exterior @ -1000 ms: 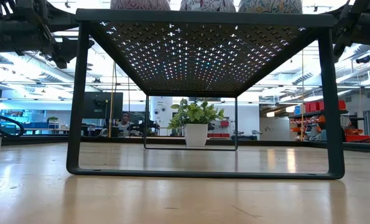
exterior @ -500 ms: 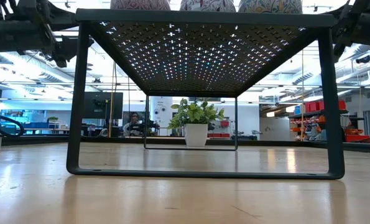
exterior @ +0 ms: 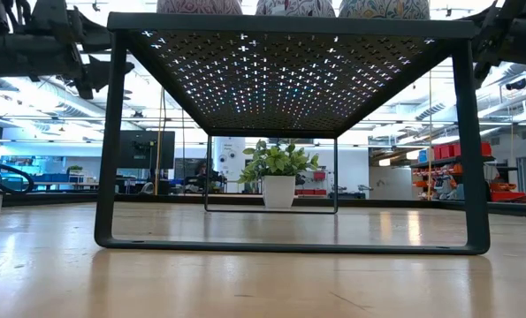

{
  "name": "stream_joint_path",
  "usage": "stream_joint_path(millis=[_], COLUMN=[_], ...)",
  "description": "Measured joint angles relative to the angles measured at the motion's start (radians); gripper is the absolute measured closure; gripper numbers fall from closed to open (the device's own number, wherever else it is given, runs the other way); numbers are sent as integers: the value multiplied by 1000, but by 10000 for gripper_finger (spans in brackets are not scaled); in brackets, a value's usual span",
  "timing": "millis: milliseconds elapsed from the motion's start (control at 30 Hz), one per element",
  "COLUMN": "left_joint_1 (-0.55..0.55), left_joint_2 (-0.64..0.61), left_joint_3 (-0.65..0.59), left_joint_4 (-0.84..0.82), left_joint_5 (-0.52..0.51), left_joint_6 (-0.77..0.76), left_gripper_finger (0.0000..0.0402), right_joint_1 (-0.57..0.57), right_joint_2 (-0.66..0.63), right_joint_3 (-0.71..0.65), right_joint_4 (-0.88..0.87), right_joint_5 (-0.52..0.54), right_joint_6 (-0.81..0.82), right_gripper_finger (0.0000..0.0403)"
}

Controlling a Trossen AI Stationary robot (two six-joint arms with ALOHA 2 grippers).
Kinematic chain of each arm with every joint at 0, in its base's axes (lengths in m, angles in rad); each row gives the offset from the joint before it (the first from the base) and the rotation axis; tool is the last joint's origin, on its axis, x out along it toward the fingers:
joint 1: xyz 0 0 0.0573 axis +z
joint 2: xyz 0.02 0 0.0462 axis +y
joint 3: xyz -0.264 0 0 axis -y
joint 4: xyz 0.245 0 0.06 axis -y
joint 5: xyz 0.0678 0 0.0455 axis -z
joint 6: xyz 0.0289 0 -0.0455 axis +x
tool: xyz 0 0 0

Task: Pick & Place candle stick holders
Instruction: Return to Home Position

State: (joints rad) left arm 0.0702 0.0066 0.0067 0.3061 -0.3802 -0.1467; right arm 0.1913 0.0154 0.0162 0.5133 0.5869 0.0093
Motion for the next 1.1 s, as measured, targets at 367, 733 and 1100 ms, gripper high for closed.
stream_joint_path(millis=[367, 733, 1100], left_joint_1=[95, -25, -42], left_joint_2=[-5, -5, 0], left_joint_3=[0, 0, 0], left_joint_4=[-12, -12, -11], left_joint_5=[9, -40, -34], left_joint_6=[0, 0, 0], left_gripper_finger=[71, 71, 71], right_joint_1=[0, 0, 0], right_joint_2=[0, 0, 0], right_joint_3=[0, 0, 0], right_joint_4=[0, 1, 1], right_joint_5=[0, 0, 0], right_joint_6=[0, 0, 0], right_gripper_finger=[346, 346, 346])
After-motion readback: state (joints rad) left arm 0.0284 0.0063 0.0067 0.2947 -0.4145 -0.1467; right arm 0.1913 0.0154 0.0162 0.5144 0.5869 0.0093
